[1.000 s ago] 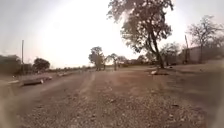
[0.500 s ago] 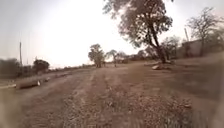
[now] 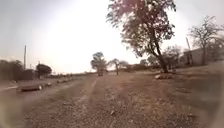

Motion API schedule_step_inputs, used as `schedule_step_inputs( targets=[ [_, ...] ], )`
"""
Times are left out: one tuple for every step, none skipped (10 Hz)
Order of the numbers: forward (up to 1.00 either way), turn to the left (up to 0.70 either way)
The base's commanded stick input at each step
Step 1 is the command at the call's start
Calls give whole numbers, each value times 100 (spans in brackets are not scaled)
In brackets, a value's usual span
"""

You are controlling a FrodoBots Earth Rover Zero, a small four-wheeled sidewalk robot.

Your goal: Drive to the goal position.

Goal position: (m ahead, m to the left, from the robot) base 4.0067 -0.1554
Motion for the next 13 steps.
schedule_step_inputs(
  targets=[
    [70, 0],
    [70, 0],
    [70, 0],
    [70, 0],
    [70, 0],
    [70, 0],
    [70, 0],
    [70, 0],
    [70, 0],
    [70, 0],
    [70, 0],
    [70, 0],
    [70, 0]
  ],
)
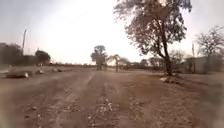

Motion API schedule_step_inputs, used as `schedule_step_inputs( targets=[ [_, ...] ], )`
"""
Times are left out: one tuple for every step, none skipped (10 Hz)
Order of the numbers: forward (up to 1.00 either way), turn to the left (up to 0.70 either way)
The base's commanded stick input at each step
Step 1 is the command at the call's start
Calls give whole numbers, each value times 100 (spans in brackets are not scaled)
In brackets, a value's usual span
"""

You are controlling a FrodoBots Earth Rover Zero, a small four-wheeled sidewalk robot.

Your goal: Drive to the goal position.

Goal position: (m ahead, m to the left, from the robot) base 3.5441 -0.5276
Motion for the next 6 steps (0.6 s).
schedule_step_inputs(
  targets=[
    [70, 0],
    [70, 0],
    [70, 0],
    [70, 0],
    [70, 0],
    [70, 0]
  ],
)
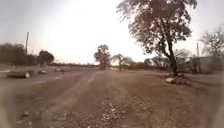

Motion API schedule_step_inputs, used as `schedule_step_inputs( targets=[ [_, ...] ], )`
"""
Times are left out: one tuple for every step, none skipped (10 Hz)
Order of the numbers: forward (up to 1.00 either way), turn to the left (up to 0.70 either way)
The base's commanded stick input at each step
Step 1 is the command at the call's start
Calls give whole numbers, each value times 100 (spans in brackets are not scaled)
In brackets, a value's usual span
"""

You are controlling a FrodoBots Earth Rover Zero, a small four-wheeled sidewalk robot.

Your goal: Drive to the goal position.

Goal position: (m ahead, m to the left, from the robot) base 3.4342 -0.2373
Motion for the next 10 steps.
schedule_step_inputs(
  targets=[
    [70, 0],
    [70, 0],
    [70, 0],
    [70, 0],
    [70, 0],
    [70, 0],
    [70, 0],
    [70, 0],
    [70, 0],
    [70, 0]
  ],
)
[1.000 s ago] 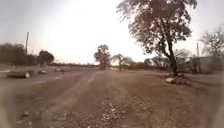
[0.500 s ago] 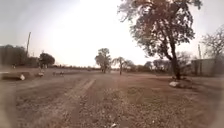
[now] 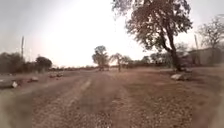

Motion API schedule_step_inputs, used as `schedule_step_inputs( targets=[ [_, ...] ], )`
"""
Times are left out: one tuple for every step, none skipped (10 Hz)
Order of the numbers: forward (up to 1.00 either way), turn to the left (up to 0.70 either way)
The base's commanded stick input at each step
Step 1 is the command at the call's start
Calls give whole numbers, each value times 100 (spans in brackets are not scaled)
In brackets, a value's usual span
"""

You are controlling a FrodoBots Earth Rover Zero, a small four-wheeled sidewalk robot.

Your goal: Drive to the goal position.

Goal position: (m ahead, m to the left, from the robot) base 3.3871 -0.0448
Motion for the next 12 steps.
schedule_step_inputs(
  targets=[
    [70, 0],
    [70, 0],
    [70, 0],
    [70, 0],
    [70, 0],
    [70, 0],
    [70, 0],
    [70, 0],
    [70, 0],
    [70, 0],
    [70, 0],
    [70, 0]
  ],
)
